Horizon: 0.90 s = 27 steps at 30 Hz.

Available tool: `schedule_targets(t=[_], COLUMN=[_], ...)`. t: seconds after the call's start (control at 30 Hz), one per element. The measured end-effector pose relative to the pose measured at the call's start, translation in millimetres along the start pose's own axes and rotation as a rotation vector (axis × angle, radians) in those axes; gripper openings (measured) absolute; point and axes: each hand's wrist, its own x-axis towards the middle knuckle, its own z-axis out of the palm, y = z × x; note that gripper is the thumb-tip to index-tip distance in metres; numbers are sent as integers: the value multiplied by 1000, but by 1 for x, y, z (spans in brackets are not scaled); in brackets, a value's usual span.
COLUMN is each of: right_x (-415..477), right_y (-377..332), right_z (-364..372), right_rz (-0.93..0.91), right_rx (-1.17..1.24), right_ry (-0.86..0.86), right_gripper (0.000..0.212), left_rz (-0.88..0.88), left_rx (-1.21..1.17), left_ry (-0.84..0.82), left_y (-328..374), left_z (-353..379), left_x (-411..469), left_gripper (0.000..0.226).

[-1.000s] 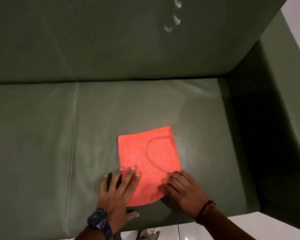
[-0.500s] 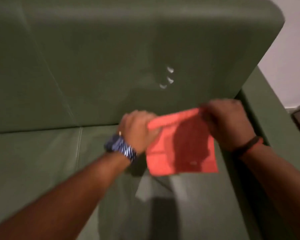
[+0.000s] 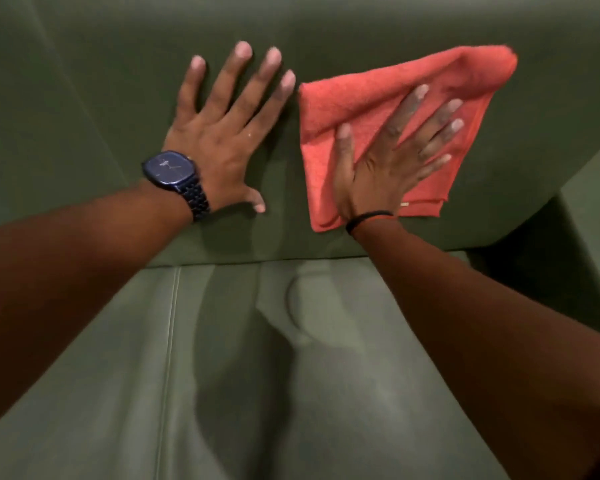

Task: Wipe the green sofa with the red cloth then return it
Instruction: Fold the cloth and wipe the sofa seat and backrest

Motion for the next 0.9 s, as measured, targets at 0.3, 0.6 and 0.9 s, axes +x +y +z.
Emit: schedule_targets(t=[0.3, 0.6, 0.9], right_x=[0, -42, -66], right_y=[38, 32, -9], right_z=[9, 29, 35], right_rz=[182, 134, 196], right_rx=[83, 102, 110], right_ry=[135, 87, -38], right_gripper=[93, 86, 97], left_rz=[46, 146, 88], left_rx=[52, -75, -87], left_ry=[41, 114, 152], left_y=[-5, -8, 6], left_z=[5, 4, 9], left_x=[-1, -3, -5], left_gripper=[154, 139, 97])
